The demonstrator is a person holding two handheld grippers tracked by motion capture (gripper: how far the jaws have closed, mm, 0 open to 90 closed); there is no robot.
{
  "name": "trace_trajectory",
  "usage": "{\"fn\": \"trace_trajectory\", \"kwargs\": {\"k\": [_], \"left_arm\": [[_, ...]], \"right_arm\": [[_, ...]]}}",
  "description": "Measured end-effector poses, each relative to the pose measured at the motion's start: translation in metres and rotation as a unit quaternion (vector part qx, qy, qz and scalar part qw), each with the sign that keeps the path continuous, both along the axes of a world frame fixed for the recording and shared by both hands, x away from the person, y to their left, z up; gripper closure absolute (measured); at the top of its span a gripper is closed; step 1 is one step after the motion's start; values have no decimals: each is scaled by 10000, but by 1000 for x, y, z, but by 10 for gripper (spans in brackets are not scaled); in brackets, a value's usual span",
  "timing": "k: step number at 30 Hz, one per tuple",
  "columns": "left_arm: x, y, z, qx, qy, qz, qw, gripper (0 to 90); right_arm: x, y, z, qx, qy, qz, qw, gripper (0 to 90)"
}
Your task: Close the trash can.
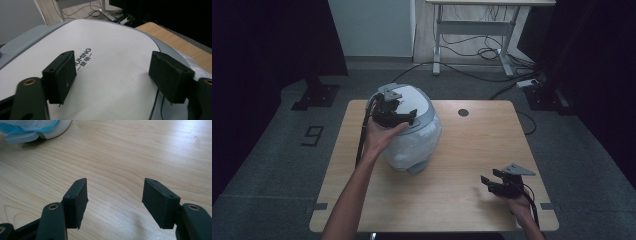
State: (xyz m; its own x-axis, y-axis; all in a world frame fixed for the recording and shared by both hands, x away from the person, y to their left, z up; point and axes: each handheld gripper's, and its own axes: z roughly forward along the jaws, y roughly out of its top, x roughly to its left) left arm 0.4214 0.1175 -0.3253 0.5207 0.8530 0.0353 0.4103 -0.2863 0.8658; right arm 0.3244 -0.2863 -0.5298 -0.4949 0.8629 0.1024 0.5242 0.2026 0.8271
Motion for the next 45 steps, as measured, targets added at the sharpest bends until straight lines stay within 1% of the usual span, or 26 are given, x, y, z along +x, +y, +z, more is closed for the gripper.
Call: {"fn": "trace_trajectory", "kwargs": {"k": [2,4,7,8,10,13,15,16,17,19,21,25,28,33,37,41,45], "left_arm": [[-1,2,-1,-49,-31,-13,10000,244],[-1,4,-1,-83,-42,-21,10000,244],[-4,8,-1,-290,-15,-72,9996,221],[-6,9,-2,-359,-46,-79,9993,215],[-10,12,-3,-423,-113,-118,9990,206],[-19,18,-4,-580,-171,-203,9980,195],[-25,21,-5,-574,-246,-250,9977,185],[-32,24,-6,-583,-329,-254,9974,178],[-35,26,-7,-625,-360,-257,9971,172],[-42,31,-9,-694,-401,-315,9963,162],[-49,35,-11,-694,-455,-329,9960,155],[-65,47,-18,-789,-521,-375,9948,145],[-76,56,-26,-939,-586,-351,9932,141],[-91,69,-42,-1041,-590,-352,9922,139],[-101,77,-60,-1008,-487,-306,9932,137],[-107,83,-80,-960,-351,-227,9945,132],[-111,91,-103,-936,-138,-135,9954,130]], "right_arm": [[0,-1,0,5,6,-8,10000,364],[1,-1,0,-2,6,-14,10000,364],[2,-3,-1,8,7,-46,10000,364],[2,-4,0,14,-3,-53,10000,364],[1,-4,0,28,-4,-62,10000,364],[1,-4,1,31,-18,-66,10000,362],[1,-4,1,26,-19,-59,10000,362],[1,-4,1,20,-18,-56,10000,361],[1,-4,1,5,-19,-50,10000,361],[1,-4,1,-6,-19,-48,10000,360],[1,-5,1,3,-22,-52,10000,360],[1,-6,2,22,-36,-73,10000,360],[1,-7,2,36,-36,-87,9999,360],[1,-8,2,40,-50,-91,9999,360],[1,-8,2,39,-37,-93,9999,359],[1,-8,1,36,-20,-101,9999,357],[1,-9,1,27,-11,-109,9999,357]]}}
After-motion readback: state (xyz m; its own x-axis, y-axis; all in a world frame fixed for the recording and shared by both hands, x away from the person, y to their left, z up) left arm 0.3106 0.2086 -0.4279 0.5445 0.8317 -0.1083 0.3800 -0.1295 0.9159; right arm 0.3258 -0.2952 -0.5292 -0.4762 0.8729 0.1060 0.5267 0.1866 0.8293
